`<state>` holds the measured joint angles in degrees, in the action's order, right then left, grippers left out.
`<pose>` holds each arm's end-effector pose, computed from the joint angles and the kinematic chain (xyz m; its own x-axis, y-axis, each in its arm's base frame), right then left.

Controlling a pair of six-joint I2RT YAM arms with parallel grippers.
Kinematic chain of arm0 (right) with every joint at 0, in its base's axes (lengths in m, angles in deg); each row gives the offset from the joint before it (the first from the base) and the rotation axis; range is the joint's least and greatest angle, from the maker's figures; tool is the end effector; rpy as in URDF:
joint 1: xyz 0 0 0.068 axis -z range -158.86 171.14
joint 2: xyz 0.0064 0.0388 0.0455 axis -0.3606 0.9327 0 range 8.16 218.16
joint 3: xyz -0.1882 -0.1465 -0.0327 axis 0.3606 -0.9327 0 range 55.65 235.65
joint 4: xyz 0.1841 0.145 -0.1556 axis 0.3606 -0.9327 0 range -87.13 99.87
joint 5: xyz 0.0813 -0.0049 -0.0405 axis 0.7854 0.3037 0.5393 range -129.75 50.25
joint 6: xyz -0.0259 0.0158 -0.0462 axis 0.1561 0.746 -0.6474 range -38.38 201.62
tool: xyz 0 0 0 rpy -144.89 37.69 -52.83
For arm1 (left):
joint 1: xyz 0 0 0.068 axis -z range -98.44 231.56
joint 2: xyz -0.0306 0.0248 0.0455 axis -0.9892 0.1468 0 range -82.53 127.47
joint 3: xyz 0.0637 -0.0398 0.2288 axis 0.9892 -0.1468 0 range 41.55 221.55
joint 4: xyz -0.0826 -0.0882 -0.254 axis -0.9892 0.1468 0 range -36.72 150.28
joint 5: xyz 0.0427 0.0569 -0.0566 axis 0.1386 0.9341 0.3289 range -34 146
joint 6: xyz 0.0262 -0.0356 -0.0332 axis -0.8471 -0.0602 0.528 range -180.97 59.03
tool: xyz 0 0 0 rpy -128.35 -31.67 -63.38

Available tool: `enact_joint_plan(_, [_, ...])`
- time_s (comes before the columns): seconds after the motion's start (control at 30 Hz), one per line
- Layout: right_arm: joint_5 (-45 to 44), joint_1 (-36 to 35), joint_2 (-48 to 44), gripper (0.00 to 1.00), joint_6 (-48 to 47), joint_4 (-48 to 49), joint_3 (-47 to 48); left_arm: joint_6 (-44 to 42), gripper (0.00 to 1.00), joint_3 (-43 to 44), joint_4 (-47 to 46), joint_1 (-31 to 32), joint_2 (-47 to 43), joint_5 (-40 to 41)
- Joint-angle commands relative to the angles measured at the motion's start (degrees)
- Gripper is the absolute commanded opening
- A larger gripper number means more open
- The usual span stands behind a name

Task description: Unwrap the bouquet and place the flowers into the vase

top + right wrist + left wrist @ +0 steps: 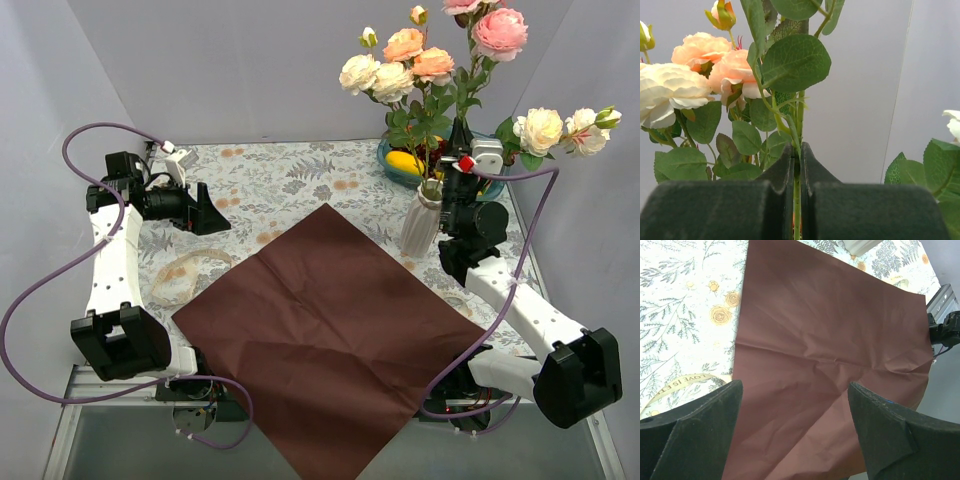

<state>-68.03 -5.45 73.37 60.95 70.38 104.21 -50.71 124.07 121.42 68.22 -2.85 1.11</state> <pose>0.2517 0.1061 0.3785 0.6111 -0.0419 -0.7905 0.1358 0.9893 0.0526 0.2809 0.0349 0.3267 -0.9055 -0.3200 -0.2788 0.0392 0.5909 -0.8058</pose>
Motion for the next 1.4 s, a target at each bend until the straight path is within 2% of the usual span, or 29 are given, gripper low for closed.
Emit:
enact_joint_plan(0.0, [-1.08, 0.31, -0.52, 0.02, 1.77, 3.92, -1.36, -0.68, 0.85, -0.87, -0.02, -0.1, -2.51, -1.18])
enact_joint_plan(0.07, [-0.91, 0.4, -0.61, 0.19, 2.29, 2.34, -1.1, -1.03, 0.85, -0.17, 0.94, -0.1, -1.99, -1.27])
enact_joint_plan(0.1, [-0.3, 0.31, -0.78, 0.33, 2.47, 0.33, -1.01, -1.12, 0.85, 0.18, 1.2, -0.1, -1.9, -1.36])
enact_joint_plan(0.13, [0.23, 0.31, -0.96, 0.38, 2.73, -0.65, -0.83, -1.12, 0.85, 0.53, 1.21, -0.1, -1.81, -1.44])
enact_joint_plan(0.17, [0.5, 0.4, -1.22, 0.49, 3.35, -1.44, -0.92, -1.03, 0.85, 0.62, 1.12, -0.1, -1.98, -1.53])
enact_joint_plan(0.27, [-0.12, 0.31, -2.63, 0.7, 4.49, -5.04, -0.39, -1.03, 0.86, 0.45, 0.86, -0.1, -2.6, -2.32])
enact_joint_plan(0.37, [-0.47, 0.31, -4.82, 0.8, 5.54, -8.56, 0.39, -0.77, 0.86, 0.45, 0.77, -0.19, -2.95, -2.76])
enact_joint_plan(0.53, [-0.03, 0.31, -8.16, 0.81, 4.23, -12.16, 1.36, -0.86, 0.86, 0.97, 1.12, -0.1, -2.78, -3.03])
enact_joint_plan(0.73, [3.66, -1.53, -13.44, 0.82, 7.56, -21.82, 4.26, -0.77, 0.86, 1.15, 1.29, -0.19, -3.48, -3.46])
enact_joint_plan(0.87, [9.35, -4.52, -15.02, 0.79, 9.85, -35.58, 9.09, 1.32, 0.86, 0.54, 0.07, -0.19, -3.83, -3.21])
enact_joint_plan(1.0, [11.05, -12.31, -13.02, 0.75, 10.64, -50.28, 14.98, 5.02, 0.86, -1.48, -3.27, -0.1, -4.62, -1.18])
enact_joint_plan(1.07, [9.57, -15.67, -10.65, 0.8, 11.34, -58.7, 17.79, 6.25, 0.89, -2.71, -4.59, -0.19, -4.97, 0.05])
enact_joint_plan(1.2, [5.42, -24.19, -9.75, 0.86, 15.38, -68.14, 17.28, 6.79, 0.91, -4.03, -4.77, -0.1, -5.85, 1.01])
enact_joint_plan(1.37, [8.76, -25.35, -16.67, 0.92, 27.15, -75.34, 12.01, 6.26, 0.95, -6.32, -4.95, -0.1, -7.52, 2.77])
